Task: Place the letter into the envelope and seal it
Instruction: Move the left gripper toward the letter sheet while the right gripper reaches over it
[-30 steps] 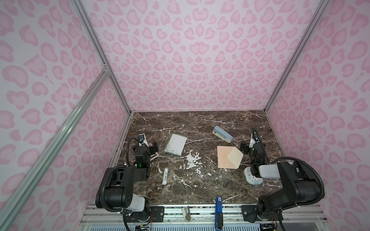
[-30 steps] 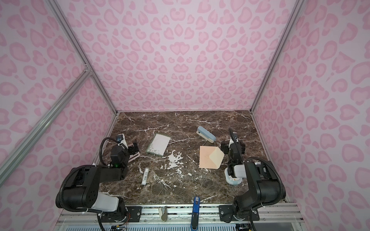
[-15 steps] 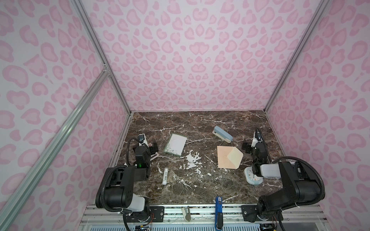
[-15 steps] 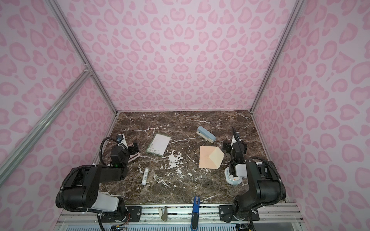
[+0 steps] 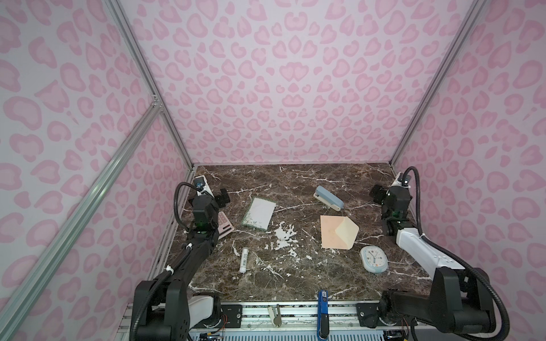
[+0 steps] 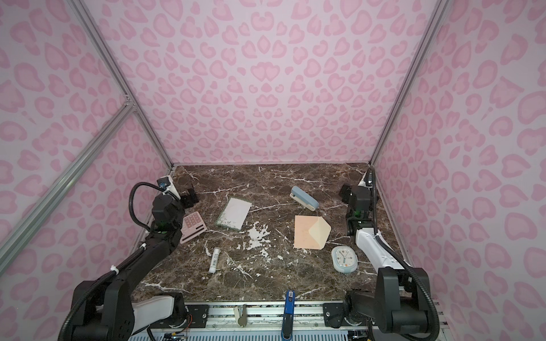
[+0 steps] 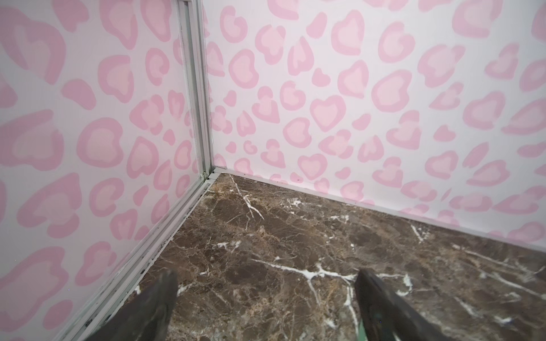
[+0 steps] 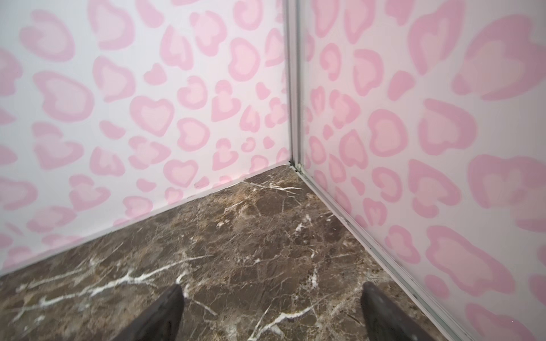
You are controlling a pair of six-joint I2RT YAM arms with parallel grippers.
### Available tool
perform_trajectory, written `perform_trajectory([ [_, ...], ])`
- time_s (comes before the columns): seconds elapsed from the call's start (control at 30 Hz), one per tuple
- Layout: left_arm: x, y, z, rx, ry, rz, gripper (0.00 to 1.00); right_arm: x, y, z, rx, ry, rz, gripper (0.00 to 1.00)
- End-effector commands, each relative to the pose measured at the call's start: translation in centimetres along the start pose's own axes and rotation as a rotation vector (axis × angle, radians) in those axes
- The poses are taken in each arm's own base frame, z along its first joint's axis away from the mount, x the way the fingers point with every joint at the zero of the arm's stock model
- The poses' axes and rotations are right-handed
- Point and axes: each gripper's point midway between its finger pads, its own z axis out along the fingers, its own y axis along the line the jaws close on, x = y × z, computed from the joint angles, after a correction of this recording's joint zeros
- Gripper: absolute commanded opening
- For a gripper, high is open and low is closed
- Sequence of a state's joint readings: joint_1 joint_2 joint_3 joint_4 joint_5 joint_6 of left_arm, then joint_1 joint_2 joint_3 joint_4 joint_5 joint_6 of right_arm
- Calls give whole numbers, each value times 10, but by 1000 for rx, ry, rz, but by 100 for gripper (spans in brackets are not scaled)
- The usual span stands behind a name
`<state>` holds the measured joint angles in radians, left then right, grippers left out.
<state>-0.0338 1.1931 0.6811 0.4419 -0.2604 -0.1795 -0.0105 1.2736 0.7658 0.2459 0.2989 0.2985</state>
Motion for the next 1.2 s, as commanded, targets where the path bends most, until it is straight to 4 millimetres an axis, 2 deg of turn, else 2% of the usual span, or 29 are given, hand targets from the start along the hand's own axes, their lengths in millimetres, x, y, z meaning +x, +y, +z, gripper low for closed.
perform_trajectory([
  [0.0,25,3,-12,-49,252,-84,94,46,-13,-19,70,279,94,95],
  [0.07,29,-12,-19,4,359,-95,92,47,6,-33,-24,319,162,94],
  [0.23,64,-46,-44,149,601,-105,90,52,66,-67,-219,374,179,92],
  [0.4,96,-78,-68,296,751,-163,89,73,136,-101,-399,494,152,92],
  [0.57,118,-88,-81,307,824,-226,89,106,213,-131,-564,630,66,91],
  [0.77,142,-82,-81,210,899,-329,88,161,290,-149,-696,847,-128,89],
  [0.87,140,-83,-76,203,868,-368,88,180,323,-156,-744,893,-197,83],
  [0.9,139,-82,-74,196,855,-370,88,178,334,-157,-766,890,-194,81],
  [0.97,136,-81,-69,181,836,-373,88,190,351,-155,-791,920,-180,74],
  [1.17,146,-90,-48,173,874,-366,88,216,392,-146,-847,995,-108,66],
])
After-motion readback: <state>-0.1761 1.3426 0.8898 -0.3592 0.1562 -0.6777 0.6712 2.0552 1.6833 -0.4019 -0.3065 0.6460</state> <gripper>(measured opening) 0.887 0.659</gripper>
